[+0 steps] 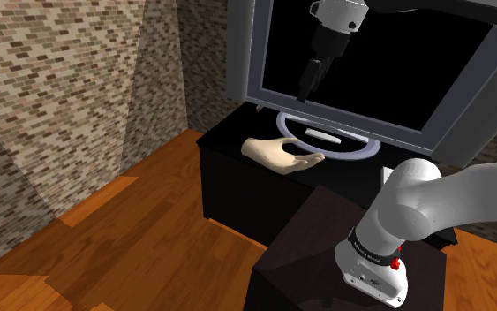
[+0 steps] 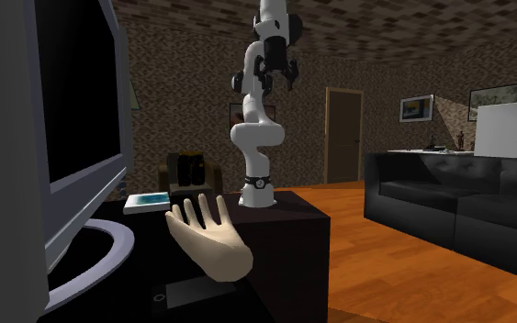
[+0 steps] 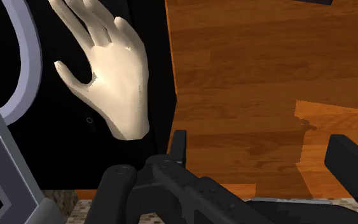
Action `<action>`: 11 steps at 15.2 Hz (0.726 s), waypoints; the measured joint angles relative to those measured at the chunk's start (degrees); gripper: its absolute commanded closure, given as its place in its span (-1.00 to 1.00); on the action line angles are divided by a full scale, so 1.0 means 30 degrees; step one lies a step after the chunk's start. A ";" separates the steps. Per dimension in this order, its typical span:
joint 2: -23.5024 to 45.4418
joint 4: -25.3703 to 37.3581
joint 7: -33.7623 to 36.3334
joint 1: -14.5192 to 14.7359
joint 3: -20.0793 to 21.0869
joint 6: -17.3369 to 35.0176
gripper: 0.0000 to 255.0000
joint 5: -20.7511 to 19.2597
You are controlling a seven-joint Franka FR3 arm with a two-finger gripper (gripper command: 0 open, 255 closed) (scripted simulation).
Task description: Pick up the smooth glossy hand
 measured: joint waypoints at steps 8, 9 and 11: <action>0.1641 -0.1545 -0.2249 -0.0456 -0.1625 0.2294 -1.00 -0.1371; 0.2172 -0.1649 -0.2548 -0.0500 -0.1839 0.2801 -1.00 -0.1555; 0.3028 -0.1814 -0.3241 -0.0652 -0.2352 0.3565 -1.00 -0.1970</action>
